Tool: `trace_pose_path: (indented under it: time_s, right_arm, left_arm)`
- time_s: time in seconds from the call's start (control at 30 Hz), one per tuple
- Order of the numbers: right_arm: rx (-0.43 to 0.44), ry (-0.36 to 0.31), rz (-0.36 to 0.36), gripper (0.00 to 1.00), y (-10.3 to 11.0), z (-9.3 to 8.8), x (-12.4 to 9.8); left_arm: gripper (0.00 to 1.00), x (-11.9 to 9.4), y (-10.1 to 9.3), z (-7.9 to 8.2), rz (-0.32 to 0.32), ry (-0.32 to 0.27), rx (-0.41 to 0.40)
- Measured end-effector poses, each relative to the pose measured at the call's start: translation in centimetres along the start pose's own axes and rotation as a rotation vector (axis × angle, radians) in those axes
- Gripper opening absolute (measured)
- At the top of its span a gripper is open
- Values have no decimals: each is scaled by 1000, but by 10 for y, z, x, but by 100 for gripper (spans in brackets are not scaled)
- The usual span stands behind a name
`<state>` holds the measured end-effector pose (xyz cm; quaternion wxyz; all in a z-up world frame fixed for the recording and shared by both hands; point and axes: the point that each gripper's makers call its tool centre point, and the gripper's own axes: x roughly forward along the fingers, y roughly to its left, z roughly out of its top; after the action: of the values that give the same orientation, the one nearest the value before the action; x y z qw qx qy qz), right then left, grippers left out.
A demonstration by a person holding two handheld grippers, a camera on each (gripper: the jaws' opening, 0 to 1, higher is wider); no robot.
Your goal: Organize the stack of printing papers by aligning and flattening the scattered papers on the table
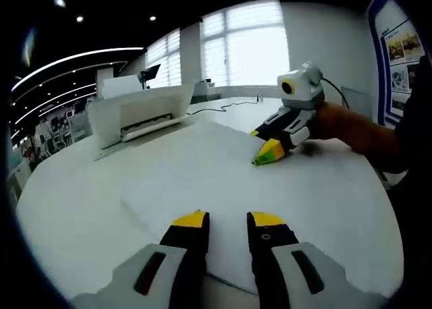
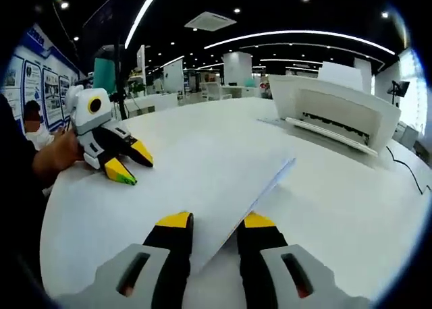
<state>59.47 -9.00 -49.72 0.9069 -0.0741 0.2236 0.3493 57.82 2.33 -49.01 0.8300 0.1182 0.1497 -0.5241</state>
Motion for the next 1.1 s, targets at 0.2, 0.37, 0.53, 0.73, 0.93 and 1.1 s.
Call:
trace_pose_path:
  time_s: [0.2, 0.37, 0.53, 0.73, 0.93, 1.1]
  right_arm:
    - [-22, 4, -64, 26, -7, 0, -10]
    - [-39, 3, -143, 25, -18, 2, -27]
    - [-39, -20, -141, 25, -16, 10, -39]
    - [-35, -23, -118, 25, -10, 13, -42]
    - [-23, -20, -102, 25, -5, 12, -42]
    - [-29, -21, -97, 25, -3, 17, -48]
  left_arm:
    - [28, 0, -2, 0, 2, 1, -5]
    - [28, 1, 2, 0, 0, 1, -6]
    - [28, 0, 1, 0, -1, 0, -8]
    - [30, 2, 2, 0, 1, 2, -18]
    - [31, 3, 4, 0, 0, 5, -41]
    - [33, 3, 6, 0, -1, 7, -45]
